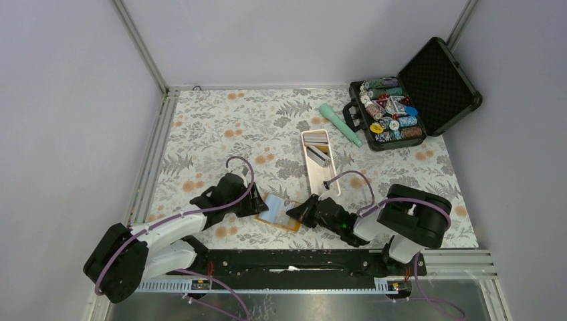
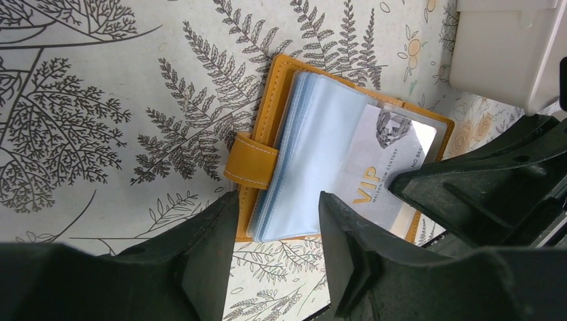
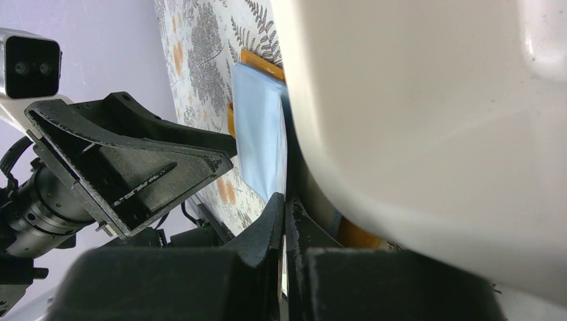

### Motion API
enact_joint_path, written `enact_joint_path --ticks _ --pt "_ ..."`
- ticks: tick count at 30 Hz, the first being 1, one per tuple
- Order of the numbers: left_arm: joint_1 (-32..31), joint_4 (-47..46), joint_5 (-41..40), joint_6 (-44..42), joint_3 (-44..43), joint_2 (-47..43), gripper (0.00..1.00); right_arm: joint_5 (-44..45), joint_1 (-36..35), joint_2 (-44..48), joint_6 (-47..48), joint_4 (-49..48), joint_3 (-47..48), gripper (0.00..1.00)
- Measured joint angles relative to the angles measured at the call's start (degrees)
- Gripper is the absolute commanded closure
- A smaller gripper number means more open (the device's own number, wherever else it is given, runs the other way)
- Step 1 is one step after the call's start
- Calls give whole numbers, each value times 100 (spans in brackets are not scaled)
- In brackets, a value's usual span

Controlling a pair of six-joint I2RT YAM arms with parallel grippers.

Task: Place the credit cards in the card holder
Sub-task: Insert the credit card into the card holder.

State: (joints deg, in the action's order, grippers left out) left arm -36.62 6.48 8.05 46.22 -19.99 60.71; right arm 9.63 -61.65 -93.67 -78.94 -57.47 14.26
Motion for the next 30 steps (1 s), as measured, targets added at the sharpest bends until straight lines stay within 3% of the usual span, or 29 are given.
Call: enact_joint_path --ticks 30 --pt "-2 94 -61 -52 28 28 58 105 -35 9 -35 144 46 100"
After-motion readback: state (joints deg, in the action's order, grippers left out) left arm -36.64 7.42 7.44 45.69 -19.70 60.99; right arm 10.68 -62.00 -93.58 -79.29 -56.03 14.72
